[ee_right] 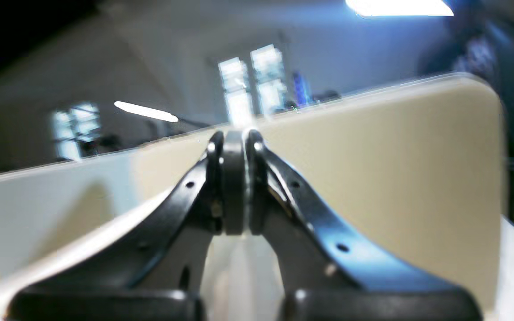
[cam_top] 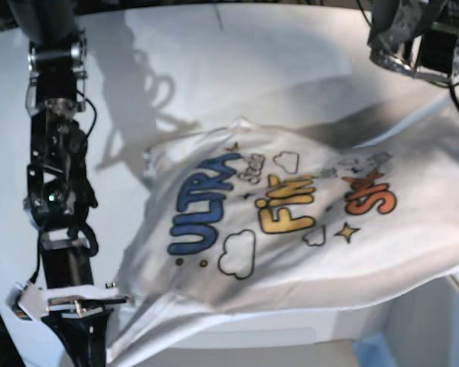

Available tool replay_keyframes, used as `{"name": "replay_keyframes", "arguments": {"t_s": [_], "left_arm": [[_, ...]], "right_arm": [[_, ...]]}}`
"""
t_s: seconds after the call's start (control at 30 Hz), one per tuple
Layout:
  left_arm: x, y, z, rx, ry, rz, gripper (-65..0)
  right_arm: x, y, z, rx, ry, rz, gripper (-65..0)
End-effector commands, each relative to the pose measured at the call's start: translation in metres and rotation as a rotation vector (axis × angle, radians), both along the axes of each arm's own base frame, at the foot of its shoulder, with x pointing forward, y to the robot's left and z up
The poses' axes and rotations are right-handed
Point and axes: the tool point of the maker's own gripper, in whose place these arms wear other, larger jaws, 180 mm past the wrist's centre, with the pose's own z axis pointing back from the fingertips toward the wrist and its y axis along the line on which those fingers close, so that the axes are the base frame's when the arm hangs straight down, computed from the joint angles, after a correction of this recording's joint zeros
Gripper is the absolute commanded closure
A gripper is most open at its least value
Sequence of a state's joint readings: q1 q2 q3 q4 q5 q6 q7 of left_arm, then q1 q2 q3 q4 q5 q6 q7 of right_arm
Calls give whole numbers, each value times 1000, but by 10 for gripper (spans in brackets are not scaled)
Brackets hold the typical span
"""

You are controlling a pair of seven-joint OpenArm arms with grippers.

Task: Layout the t-shirt on the table in an organized manner, then fold the t-shirt properly
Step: 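Lift the shirt with both grippers, shake it open and lay it flat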

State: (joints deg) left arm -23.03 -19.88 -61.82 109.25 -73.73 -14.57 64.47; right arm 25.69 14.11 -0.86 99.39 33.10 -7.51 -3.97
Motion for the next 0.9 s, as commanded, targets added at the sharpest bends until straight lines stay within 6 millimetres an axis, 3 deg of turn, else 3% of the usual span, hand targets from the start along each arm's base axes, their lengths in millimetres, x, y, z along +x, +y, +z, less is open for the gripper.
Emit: {"name": "replay_keyframes", "arguments": {"t_s": [0.0,0.13,0.27,0.37,0.43,0.53,0.7,0.73,0.87], "left_arm": [[9,3,6,7,-5,3,0],[62,1,-38,-76,145,-74,0],[118,-7,-81,-149,265,-117,0],[151,-17,-125,-157,375,-102,0],[170,-27,-156,-141,450,-90,0],[197,-44,-184,-90,523,-77,0],[222,-55,-223,-68,595,-31,0],[227,-59,-229,-67,609,-30,-30],[236,-76,-242,-52,649,-55,-171]], "right_arm": [[4,-1,9,2,-27,0,0],[38,-17,-47,-1,135,-47,0],[75,-47,-114,4,330,-126,0],[91,-75,-166,-3,475,-190,0],[98,-89,-190,2,547,-223,0],[105,-101,-208,7,607,-253,0],[116,-120,-222,22,674,-297,0],[117,-124,-228,25,696,-307,-3],[115,-126,-235,26,714,-312,-234]]}}
